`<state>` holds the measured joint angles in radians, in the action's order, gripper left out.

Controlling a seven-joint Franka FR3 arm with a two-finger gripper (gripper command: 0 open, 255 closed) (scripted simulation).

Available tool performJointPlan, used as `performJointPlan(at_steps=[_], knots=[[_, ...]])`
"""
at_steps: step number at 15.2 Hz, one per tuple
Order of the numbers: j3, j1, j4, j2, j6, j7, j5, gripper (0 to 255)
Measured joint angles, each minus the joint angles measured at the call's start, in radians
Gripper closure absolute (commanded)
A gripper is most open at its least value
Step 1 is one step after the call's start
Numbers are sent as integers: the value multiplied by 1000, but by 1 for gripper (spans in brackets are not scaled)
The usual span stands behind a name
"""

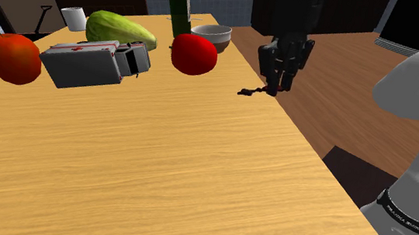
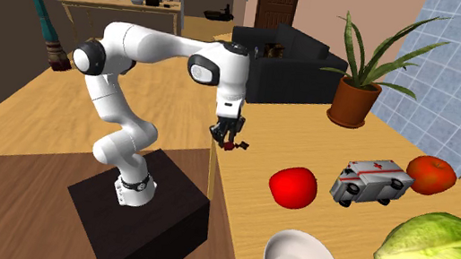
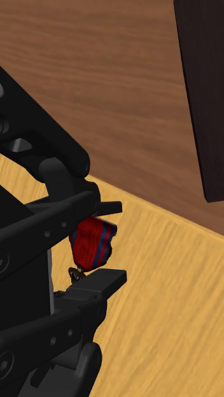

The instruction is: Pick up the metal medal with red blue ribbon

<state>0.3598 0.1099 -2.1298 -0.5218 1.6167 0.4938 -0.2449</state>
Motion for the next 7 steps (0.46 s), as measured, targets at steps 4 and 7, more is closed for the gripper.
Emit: performJointPlan(at_steps=[4,7], knots=[[-5,-3,66,10,-55,8,6,255],[-7,-5,108,21,-86,13,10,255]])
